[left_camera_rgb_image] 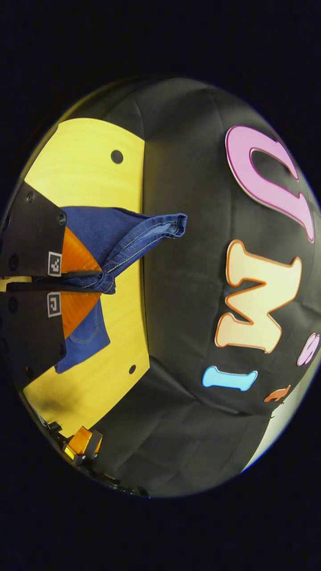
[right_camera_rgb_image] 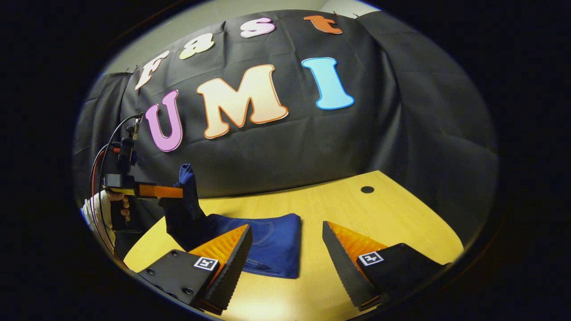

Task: Grasp the waist and the cuffs of the jeans and fold them to make the two legs overlap; first hold the waist and fold one-third of the jeans toward the cuffs, then hold the cuffs and fold the remaining one-third in the same direction to finish folding.

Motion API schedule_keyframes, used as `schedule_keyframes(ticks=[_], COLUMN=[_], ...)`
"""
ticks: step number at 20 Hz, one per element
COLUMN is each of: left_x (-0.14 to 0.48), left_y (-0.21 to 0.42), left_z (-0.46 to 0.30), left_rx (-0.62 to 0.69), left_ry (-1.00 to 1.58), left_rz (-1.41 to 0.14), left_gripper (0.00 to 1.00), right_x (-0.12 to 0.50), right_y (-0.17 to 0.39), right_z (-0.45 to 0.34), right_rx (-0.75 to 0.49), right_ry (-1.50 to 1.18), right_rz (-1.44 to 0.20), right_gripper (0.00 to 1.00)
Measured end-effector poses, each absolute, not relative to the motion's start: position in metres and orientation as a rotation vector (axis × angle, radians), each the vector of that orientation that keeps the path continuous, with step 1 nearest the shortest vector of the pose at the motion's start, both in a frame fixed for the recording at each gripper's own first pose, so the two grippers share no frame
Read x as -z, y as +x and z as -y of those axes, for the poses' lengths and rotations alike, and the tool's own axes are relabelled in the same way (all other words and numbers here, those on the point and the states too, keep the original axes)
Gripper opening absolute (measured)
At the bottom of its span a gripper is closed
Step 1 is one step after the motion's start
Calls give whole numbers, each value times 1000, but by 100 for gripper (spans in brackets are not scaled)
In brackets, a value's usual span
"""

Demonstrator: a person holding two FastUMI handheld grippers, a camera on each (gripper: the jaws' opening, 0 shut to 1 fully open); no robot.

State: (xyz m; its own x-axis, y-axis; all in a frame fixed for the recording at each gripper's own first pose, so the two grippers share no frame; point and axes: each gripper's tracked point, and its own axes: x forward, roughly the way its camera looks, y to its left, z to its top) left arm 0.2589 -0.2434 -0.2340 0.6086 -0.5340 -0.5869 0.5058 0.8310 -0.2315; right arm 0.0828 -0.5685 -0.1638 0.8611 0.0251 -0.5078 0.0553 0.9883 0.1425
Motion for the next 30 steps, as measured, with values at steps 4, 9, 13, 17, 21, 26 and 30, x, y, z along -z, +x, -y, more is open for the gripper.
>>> schedule_keyframes(ticks=[4, 9, 13, 17, 21, 26, 30], left_x=[257, 321, 340, 296, 215, 139, 97], left_y=[246, 221, 209, 203, 179, 125, 90], left_z=[297, 325, 336, 322, 273, 212, 170], left_rx=[649, 602, 553, 469, 392, 345, 316], left_ry=[-90, -104, -169, -143, 38, 104, 112], left_rz=[-710, -795, -780, -631, -420, -281, -201], left_gripper=[0, 0, 5, 70, 94, 96, 96], right_x=[161, 161, 153, 135, 102, 47, 6], right_y=[68, 51, 44, 49, 56, 47, 25], right_z=[605, 633, 641, 619, 573, 507, 468], right_rx=[63, 81, 62, -34, -121, -164, -155], right_ry=[141, 122, 101, 69, 73, 116, 138], right_rz=[-535, -549, -534, -479, -386, -253, -172], right_gripper=[98, 98, 94, 98, 98, 97, 97])
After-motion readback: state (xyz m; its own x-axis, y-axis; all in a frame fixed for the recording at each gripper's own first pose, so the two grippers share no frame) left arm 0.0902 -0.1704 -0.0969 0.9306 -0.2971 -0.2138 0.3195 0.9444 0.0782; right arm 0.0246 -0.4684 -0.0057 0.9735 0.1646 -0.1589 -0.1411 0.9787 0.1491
